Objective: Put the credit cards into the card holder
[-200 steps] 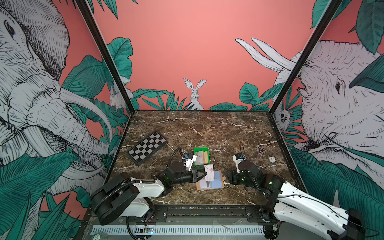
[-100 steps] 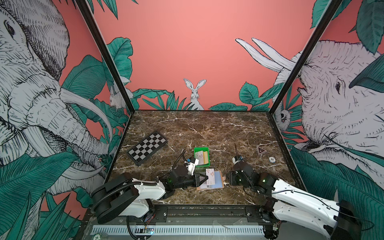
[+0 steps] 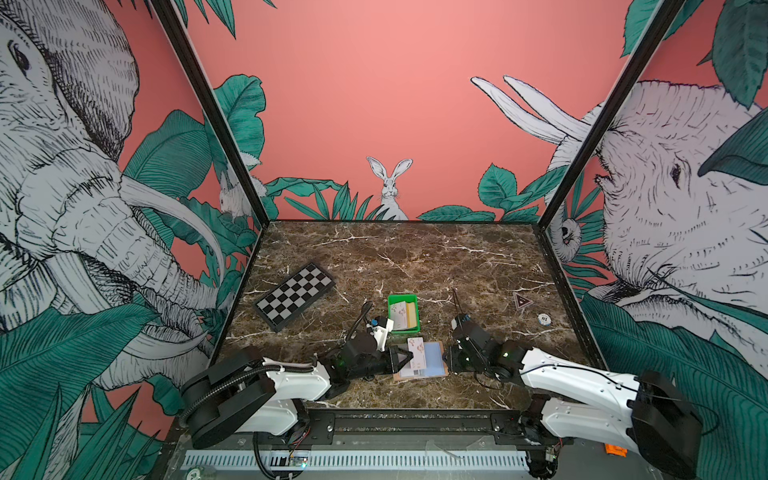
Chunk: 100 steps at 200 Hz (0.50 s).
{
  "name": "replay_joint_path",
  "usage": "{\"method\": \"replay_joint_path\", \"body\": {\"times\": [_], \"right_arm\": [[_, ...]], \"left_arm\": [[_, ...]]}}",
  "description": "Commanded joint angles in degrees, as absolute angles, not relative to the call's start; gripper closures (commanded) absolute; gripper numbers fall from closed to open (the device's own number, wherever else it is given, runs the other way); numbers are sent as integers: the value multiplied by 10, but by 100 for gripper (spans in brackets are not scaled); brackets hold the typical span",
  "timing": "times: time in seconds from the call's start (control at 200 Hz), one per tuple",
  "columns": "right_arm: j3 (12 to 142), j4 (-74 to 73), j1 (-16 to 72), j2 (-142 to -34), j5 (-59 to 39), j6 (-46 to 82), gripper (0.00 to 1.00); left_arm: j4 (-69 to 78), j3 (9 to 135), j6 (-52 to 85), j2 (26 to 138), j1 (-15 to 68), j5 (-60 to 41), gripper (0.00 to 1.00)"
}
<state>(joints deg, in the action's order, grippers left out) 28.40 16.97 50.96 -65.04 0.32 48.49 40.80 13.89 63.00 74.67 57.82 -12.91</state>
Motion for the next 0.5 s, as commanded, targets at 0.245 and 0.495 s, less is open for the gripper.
{"method": "replay_joint_path", "body": {"times": [0.245,0.495], "right_arm": [[270,139,512,-654,-15,497,67],[265,134,513,-661,-22,499,68]], "left_arm": [[368,138,649,735,568,-148,100],[372,141,653,748,561,-169,100]]}}
